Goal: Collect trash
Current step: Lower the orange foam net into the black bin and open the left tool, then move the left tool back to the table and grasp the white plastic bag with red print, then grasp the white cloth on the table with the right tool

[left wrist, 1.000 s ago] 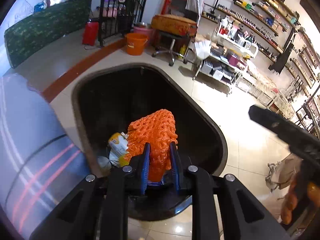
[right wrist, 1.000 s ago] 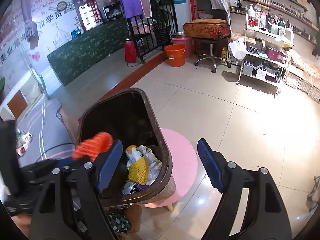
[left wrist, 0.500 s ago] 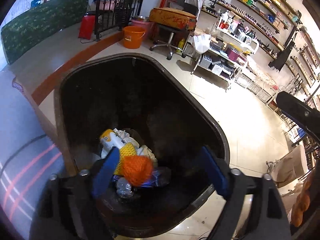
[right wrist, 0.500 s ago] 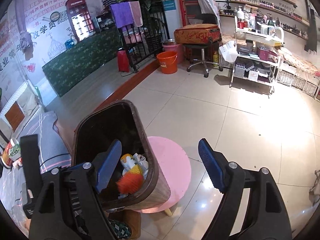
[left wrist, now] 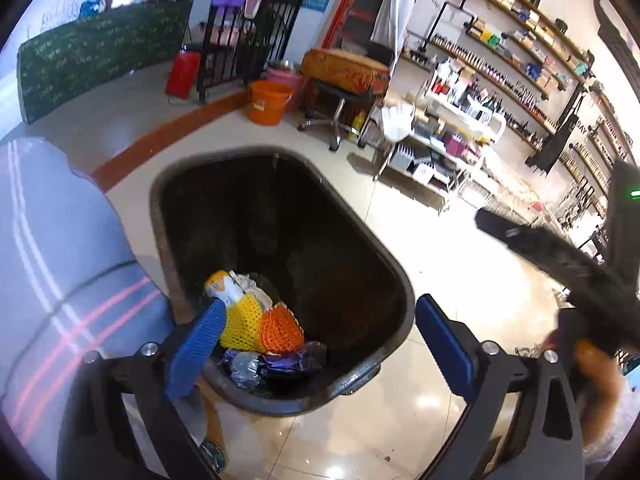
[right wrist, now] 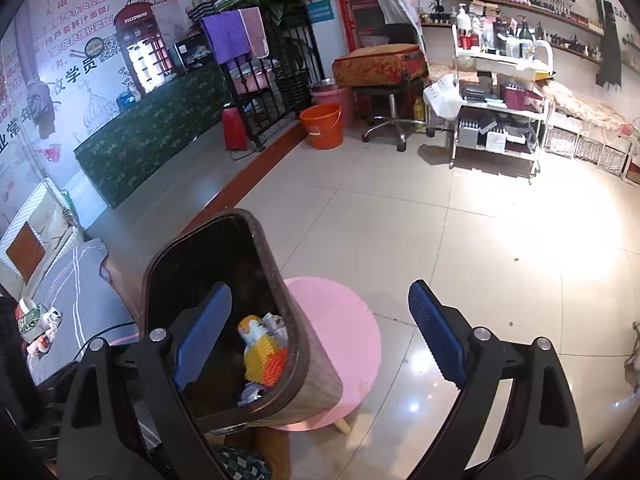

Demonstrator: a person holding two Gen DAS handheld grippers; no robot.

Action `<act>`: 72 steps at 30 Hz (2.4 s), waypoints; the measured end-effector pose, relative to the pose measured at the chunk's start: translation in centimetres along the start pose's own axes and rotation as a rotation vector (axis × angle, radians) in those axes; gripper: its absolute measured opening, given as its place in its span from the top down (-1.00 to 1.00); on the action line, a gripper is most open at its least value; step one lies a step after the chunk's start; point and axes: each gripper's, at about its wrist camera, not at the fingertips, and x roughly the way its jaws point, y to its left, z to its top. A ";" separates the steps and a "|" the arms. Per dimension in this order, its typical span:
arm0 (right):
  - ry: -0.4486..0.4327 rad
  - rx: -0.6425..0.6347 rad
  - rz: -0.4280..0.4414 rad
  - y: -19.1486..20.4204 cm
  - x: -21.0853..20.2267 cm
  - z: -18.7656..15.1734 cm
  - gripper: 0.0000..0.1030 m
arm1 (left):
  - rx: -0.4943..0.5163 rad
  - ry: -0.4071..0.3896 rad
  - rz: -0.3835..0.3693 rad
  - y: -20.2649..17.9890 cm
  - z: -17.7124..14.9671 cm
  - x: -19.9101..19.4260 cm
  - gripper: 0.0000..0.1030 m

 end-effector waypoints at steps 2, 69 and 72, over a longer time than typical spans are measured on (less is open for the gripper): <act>0.014 -0.001 0.022 0.6 0.3 -0.1 -0.73 | -0.012 -0.028 0.007 0.4 0.1 -1.3 -0.88; 0.503 -0.661 0.584 47.3 13.0 -9.0 -0.20 | -0.107 0.069 0.507 31.6 -6.5 -17.4 0.71; 0.501 -0.664 0.575 47.3 13.0 -9.0 0.18 | -0.136 0.056 0.529 31.5 -6.9 -18.2 0.71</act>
